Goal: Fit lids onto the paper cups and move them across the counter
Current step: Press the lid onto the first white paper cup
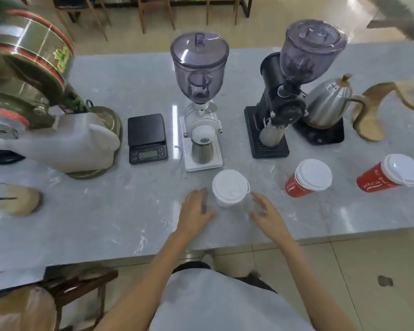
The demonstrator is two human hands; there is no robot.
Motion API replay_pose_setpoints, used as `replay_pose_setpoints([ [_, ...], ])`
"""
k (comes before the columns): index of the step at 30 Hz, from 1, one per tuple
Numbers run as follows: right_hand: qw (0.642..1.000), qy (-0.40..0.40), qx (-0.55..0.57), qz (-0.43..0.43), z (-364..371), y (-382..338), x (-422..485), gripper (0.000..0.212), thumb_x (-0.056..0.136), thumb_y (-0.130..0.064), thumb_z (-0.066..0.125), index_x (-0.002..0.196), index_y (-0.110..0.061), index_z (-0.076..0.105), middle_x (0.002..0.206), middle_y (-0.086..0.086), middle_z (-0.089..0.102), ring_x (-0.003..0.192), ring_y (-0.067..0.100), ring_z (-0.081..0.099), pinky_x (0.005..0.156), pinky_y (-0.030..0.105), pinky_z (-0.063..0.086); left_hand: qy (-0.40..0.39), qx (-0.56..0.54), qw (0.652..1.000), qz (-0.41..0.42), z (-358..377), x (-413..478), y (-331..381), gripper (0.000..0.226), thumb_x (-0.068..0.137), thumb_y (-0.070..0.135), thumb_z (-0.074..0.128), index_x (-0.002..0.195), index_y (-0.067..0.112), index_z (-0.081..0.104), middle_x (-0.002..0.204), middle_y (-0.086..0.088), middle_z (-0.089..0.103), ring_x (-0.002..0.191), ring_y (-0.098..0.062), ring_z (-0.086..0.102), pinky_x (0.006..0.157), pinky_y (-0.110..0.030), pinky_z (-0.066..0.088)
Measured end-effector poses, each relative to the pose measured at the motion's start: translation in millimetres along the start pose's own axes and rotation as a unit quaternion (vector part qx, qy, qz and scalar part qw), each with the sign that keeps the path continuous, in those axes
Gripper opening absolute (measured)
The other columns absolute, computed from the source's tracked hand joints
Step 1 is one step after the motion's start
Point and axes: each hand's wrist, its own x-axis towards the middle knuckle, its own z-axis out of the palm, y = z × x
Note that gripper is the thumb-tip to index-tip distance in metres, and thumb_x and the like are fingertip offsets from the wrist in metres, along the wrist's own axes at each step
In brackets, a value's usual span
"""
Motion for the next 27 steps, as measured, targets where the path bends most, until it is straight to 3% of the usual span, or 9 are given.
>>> replay_pose_setpoints([
  [3,0.997,-0.052,0.057,-0.024,-6,-17,3,0.091,0.088,-0.003,0.067,0.154,-0.037,0.014,0.147,-0.002,0.039,0.134,0.006,0.038,0.106,0.031,0.04,-0.012,-0.07,0.997,0.045,2,8,7,0.085,0.067,0.054,0.081,0.138,0.027,0.044,0.131,0.005,0.057,0.124,-0.018,0.05,0.099,-0.04,0.044],
  [6,0.993,-0.086,0.044,-0.064,-3,-35,3,0.108,0.082,-0.021,0.079,0.153,-0.049,0.002,0.148,-0.024,0.032,0.134,-0.013,0.032,0.101,0.014,0.038,-0.012,-0.087,0.995,0.045,10,11,16,0.085,0.064,0.07,0.072,0.136,0.041,0.036,0.119,0.033,0.051,0.108,0.018,0.042,0.102,-0.032,0.034],
  [9,0.992,-0.071,0.033,-0.097,11,-44,3,0.098,0.08,-0.022,0.081,0.154,-0.04,0.018,0.149,-0.027,0.027,0.135,-0.014,0.029,0.109,0.028,0.039,-0.012,-0.075,0.997,0.032,23,15,19,0.076,0.069,0.066,0.061,0.136,0.038,0.039,0.119,0.026,0.053,0.11,0.004,0.047,0.107,-0.034,0.017],
  [12,0.992,-0.016,0.011,-0.124,29,-40,3,0.085,0.081,-0.012,0.08,0.148,-0.03,0.033,0.145,-0.012,0.033,0.132,-0.013,0.03,0.112,0.045,0.038,0.007,-0.066,0.998,0.019,34,16,24,0.066,0.074,0.055,0.042,0.138,0.037,0.042,0.129,0.02,0.054,0.128,-0.005,0.044,0.114,-0.037,0.003],
  [14,0.991,0.021,0.036,-0.125,38,-40,3,0.079,0.082,-0.008,0.078,0.145,-0.031,0.035,0.144,-0.004,0.039,0.133,-0.005,0.035,0.11,0.049,0.039,0.005,-0.06,0.998,0.014,37,16,23,0.065,0.077,0.053,0.034,0.139,0.037,0.043,0.134,0.017,0.056,0.133,-0.005,0.043,0.118,-0.044,-0.001],
  [18,0.99,0.032,0.055,-0.13,42,-36,7,0.076,0.083,-0.011,0.078,0.145,-0.03,0.038,0.146,-0.002,0.041,0.136,0.01,0.039,0.111,0.047,0.04,-0.007,-0.048,0.999,0.013,36,18,22,0.06,0.082,0.051,0.041,0.141,0.037,0.041,0.138,0.016,0.055,0.134,-0.006,0.043,0.119,-0.048,0.001],
  [23,0.989,0.02,0.06,-0.137,37,-28,8,0.073,0.084,-0.015,0.078,0.146,-0.029,0.042,0.146,-0.005,0.043,0.135,0.007,0.041,0.11,0.041,0.041,0.015,-0.056,0.998,0.034,40,12,23,0.071,0.079,0.057,0.034,0.145,0.031,0.039,0.142,0.011,0.053,0.136,-0.006,0.041,0.119,-0.046,-0.005],
  [27,0.987,0.019,0.048,-0.15,36,-22,12,0.074,0.084,-0.023,0.077,0.145,-0.041,0.039,0.144,-0.01,0.042,0.132,0.001,0.041,0.107,0.028,0.042,0.026,-0.053,0.998,0.038,46,9,19,0.061,0.088,0.046,0.046,0.145,0.026,0.04,0.141,0.008,0.055,0.136,-0.008,0.042,0.122,-0.046,-0.007],
])
